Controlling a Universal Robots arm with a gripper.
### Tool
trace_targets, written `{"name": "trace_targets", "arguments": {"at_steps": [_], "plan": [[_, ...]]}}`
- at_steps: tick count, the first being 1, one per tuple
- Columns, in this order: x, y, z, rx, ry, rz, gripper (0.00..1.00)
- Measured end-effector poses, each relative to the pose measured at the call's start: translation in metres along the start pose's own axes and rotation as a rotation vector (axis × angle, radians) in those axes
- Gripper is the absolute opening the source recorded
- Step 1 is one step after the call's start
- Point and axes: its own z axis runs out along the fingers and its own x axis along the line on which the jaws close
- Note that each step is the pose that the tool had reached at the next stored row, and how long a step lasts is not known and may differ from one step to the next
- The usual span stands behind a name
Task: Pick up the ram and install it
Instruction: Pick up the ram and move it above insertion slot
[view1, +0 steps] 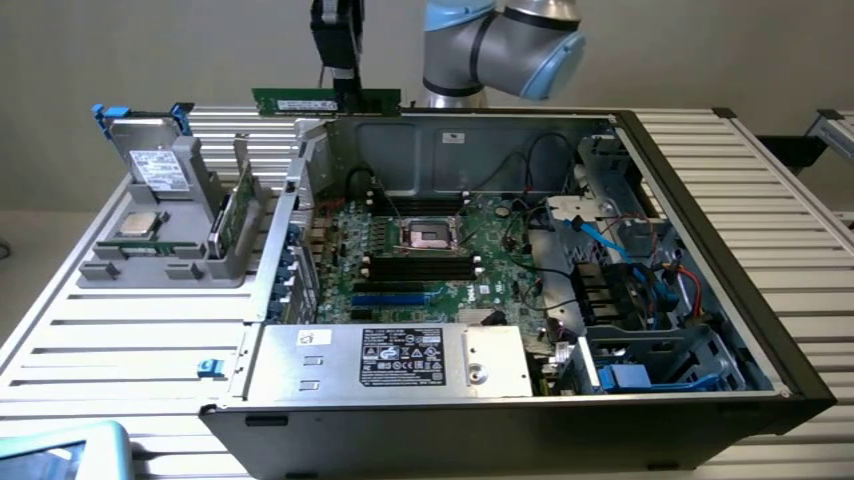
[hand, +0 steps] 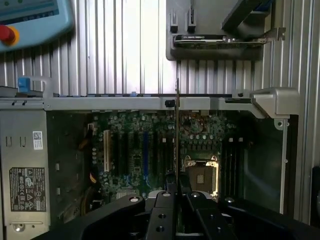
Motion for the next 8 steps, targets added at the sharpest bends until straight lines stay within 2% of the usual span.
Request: {"name": "trace_targets", "arguments": {"at_steps": [8], "plan": [[-0.001,-0.038,0.0008,0.0,0.0001,0.0,0.13]]}}
